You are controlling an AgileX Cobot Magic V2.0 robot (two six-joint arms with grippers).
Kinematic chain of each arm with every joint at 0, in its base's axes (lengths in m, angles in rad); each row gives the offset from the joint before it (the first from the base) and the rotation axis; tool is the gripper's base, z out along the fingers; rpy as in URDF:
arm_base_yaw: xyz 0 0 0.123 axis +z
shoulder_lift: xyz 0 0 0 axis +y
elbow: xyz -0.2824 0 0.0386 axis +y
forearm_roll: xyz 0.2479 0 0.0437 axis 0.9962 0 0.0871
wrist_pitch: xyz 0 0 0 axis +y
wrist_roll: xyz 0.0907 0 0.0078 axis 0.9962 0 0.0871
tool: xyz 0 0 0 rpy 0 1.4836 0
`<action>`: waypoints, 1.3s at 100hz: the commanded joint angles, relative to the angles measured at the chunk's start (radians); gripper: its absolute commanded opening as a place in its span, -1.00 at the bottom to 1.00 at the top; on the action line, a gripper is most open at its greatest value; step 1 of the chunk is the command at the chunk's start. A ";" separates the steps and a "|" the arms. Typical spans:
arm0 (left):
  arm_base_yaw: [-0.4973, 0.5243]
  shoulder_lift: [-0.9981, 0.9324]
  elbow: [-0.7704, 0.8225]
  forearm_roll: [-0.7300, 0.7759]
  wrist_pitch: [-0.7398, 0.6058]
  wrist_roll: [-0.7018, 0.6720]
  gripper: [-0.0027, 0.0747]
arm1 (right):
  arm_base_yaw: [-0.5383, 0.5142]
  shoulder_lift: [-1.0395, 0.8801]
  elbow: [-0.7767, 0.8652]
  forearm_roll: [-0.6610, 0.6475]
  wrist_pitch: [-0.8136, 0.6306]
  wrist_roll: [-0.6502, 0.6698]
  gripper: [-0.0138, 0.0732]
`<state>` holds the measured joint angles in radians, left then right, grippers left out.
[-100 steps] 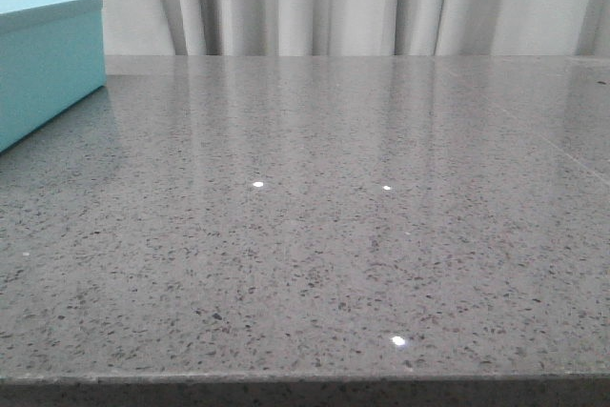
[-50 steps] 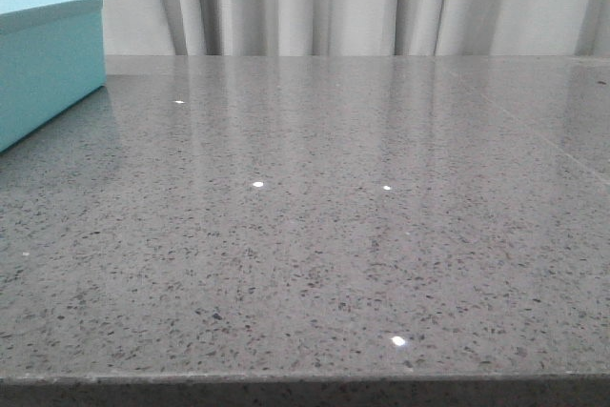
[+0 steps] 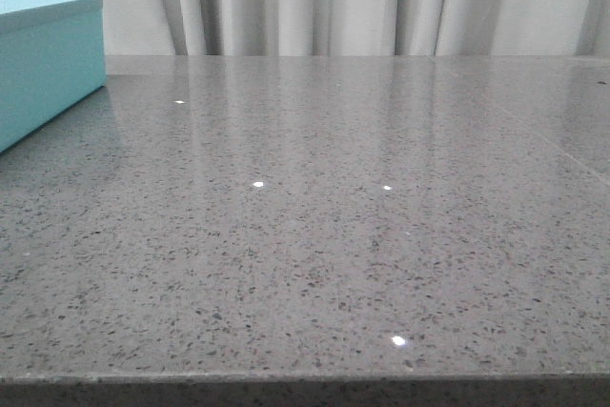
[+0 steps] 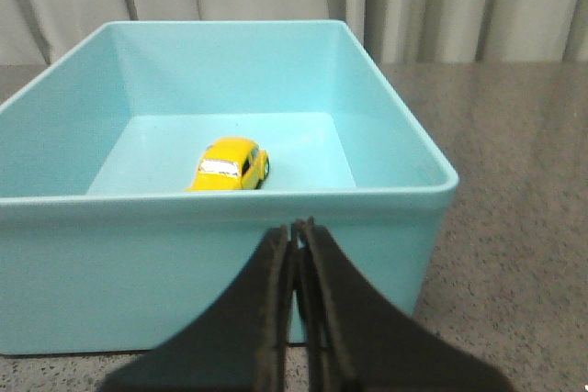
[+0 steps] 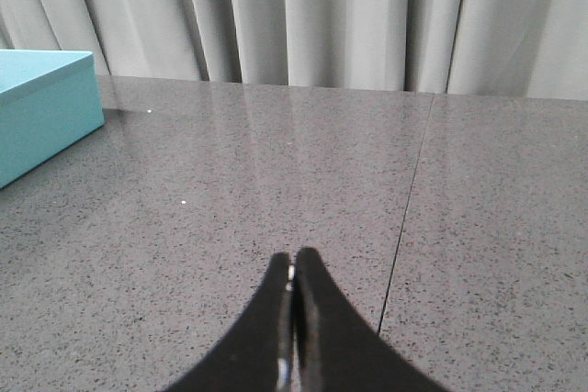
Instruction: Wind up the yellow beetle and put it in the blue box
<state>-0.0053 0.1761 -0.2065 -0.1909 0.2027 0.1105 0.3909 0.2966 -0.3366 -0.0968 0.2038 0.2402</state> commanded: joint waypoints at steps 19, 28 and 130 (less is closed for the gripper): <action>-0.022 -0.116 0.149 0.175 -0.195 -0.248 -0.98 | 0.002 0.007 -0.025 -0.009 -0.086 -0.008 -0.80; -0.022 -0.166 0.209 0.175 -0.197 -0.248 -0.98 | 0.002 0.007 -0.025 -0.009 -0.086 -0.008 -0.80; -0.027 -0.213 0.227 0.174 -0.142 -0.211 -0.98 | 0.002 0.007 -0.019 -0.009 -0.086 -0.008 -0.80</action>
<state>-0.0250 -0.0049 0.0000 -0.0171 0.1405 -0.1041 0.3909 0.2959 -0.3307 -0.0968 0.1977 0.2402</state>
